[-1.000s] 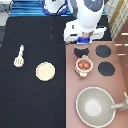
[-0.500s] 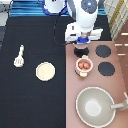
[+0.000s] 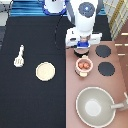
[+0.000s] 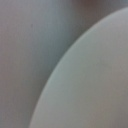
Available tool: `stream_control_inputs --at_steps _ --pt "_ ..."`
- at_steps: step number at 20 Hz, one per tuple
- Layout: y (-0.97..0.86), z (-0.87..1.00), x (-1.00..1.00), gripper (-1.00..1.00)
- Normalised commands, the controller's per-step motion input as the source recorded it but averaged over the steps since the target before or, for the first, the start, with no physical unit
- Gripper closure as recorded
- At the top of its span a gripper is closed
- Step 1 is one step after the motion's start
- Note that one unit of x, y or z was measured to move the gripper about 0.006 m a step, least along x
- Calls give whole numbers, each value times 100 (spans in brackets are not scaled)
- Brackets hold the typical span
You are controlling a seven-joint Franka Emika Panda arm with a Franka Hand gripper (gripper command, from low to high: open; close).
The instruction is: Take the lid off the pot, put the pot on the plate, and use the tool to push the pot to the front of the table.
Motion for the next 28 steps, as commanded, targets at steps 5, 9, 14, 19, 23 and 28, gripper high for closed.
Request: stream_control_inputs --at_steps 5,9,14,19,23,28 --pt "9 -16 -44 100" --pt "4 -4 -70 100" --pt "10 14 3 -100" --pt "16 50 31 -100" --pt "13 86 58 -100" --pt "9 80 74 -100"
